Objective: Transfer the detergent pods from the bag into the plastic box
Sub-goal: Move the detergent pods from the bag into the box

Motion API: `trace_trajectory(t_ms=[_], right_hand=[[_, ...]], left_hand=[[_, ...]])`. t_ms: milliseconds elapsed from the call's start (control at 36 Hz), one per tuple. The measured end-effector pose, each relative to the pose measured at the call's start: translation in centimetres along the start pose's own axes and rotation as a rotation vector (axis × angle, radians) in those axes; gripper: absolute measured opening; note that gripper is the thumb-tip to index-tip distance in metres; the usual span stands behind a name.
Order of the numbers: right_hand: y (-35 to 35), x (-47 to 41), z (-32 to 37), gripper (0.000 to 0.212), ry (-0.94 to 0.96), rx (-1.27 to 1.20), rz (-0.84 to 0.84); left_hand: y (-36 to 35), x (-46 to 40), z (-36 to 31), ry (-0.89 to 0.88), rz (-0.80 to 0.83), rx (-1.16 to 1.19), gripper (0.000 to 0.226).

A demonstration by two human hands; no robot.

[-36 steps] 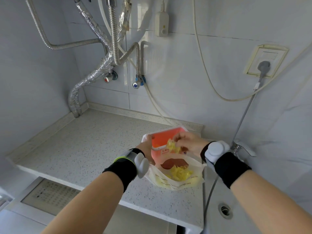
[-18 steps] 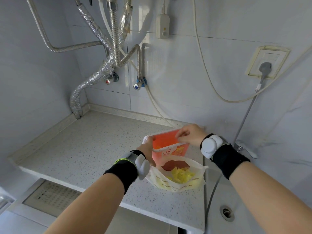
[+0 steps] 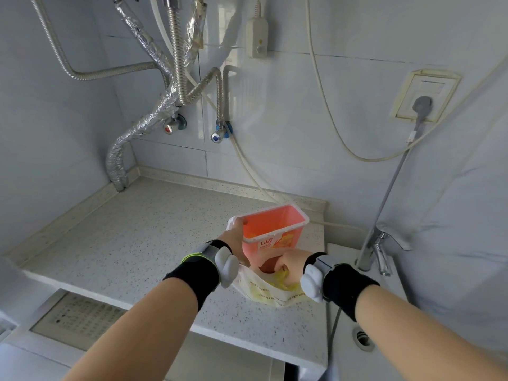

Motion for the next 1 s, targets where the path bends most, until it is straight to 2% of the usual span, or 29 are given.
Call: trace_trajectory(t_ms=[56, 139, 250, 333, 472, 639, 694, 778, 861, 944, 1000], right_hand=[[1.0, 2.1, 2.3, 0.015, -0.016, 0.052, -0.061], [1.5, 2.7, 2.6, 0.011, -0.017, 0.093, -0.119], [1.9, 3.7, 2.4, 0.025, 0.086, 0.095, -0.197], [2.6, 4.5, 2.3, 0.022, 0.146, -0.036, -0.279], [4.5, 6.1, 1.9, 0.023, 0.219, -0.28, -0.344], [9.1, 7.9, 2.5, 0.022, 0.301, -0.57, -0.483], [10.3, 7.7, 2.7, 0.019, 0.285, -0.631, -0.597], [11.3, 6.5, 2.9, 0.027, 0.17, -0.571, -0.698], [11.4, 5.2, 2.8, 0.031, 0.047, -0.434, -0.651], [10.9, 5.0, 2.8, 0.038, 0.03, -0.412, -0.586], [10.5, 5.5, 2.4, 0.03, 0.038, -0.421, -0.622]], left_hand=[[0.0, -0.1, 0.1, 0.022, -0.003, 0.021, 0.073], [0.0, 0.2, -0.1, 0.013, 0.006, -0.002, 0.078], [0.0, 0.1, 0.0, 0.034, 0.002, 0.001, 0.075], [0.0, 0.1, 0.0, 0.017, 0.0, -0.05, 0.083], [0.0, 0.2, -0.2, 0.019, -0.006, -0.043, 0.073], [0.2, 0.3, -0.1, 0.008, 0.004, -0.103, 0.084], [0.2, 0.4, -0.1, 0.004, 0.007, -0.124, 0.087], [0.2, 0.3, 0.1, -0.006, -0.003, -0.166, 0.091], [0.3, 0.2, 0.2, -0.022, -0.011, -0.226, 0.096], [0.4, 0.4, 0.1, -0.035, -0.016, -0.254, 0.095], [0.6, 0.6, 0.0, -0.049, -0.022, -0.249, 0.092]])
Point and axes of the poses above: each hand's wrist, its own x-axis away from the middle knuckle, its own y-axis out of the back of the hand, z = x × y, the point moved 2 cm from there along -x, towards the middle knuckle, and after that the axes turned 7 degrees about x, right-handed, at the moved point
